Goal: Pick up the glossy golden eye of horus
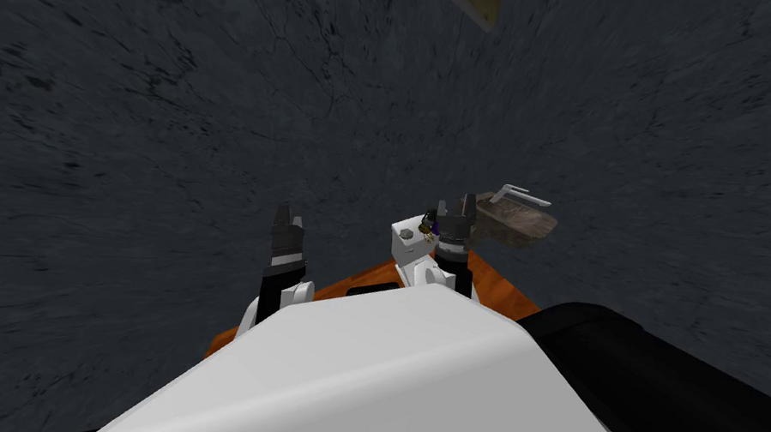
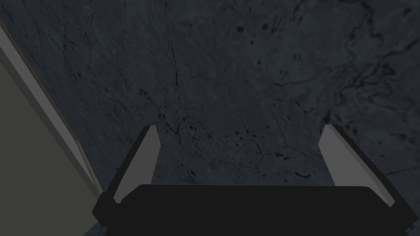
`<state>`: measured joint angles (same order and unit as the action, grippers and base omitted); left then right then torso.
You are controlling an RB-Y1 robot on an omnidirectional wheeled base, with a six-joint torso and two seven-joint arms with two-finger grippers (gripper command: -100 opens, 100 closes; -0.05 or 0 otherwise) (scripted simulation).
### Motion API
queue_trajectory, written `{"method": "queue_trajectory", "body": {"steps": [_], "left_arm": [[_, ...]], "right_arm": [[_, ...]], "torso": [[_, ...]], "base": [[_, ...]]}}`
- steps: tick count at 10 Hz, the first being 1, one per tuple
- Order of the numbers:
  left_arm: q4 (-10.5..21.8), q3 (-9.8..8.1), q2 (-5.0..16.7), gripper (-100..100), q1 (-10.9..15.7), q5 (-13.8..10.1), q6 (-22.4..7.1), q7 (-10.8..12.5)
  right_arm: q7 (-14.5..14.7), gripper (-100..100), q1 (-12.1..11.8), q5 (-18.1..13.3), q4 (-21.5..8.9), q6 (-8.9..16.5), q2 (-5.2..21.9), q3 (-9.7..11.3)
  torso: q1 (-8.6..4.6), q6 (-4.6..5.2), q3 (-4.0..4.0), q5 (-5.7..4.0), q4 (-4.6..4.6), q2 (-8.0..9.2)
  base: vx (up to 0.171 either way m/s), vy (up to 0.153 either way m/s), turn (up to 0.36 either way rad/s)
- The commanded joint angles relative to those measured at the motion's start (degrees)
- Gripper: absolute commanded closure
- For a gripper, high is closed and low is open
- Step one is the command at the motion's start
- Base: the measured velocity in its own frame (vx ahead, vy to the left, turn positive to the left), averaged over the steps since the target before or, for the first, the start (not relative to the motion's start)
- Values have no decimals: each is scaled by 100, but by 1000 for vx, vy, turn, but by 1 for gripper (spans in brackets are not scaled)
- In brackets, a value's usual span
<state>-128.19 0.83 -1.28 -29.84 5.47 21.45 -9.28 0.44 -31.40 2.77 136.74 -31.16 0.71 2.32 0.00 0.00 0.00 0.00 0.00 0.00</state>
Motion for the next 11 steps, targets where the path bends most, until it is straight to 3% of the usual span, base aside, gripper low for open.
{"method": "queue_trajectory", "body": {"steps": [1,11], "left_arm": [[0,0,0,0,0,0,0,0],[0,0,0,0,0,0,0,0]], "right_arm": [[-11,-100,-47,-12,-80,-7,207,10],[-151,-100,-609,-162,-1044,-72,1847,125]], "torso": [[0,0,0,0,0,0],[4,0,6,1,2,9]], "base": [[-11,5,19],[-28,19,29]]}}
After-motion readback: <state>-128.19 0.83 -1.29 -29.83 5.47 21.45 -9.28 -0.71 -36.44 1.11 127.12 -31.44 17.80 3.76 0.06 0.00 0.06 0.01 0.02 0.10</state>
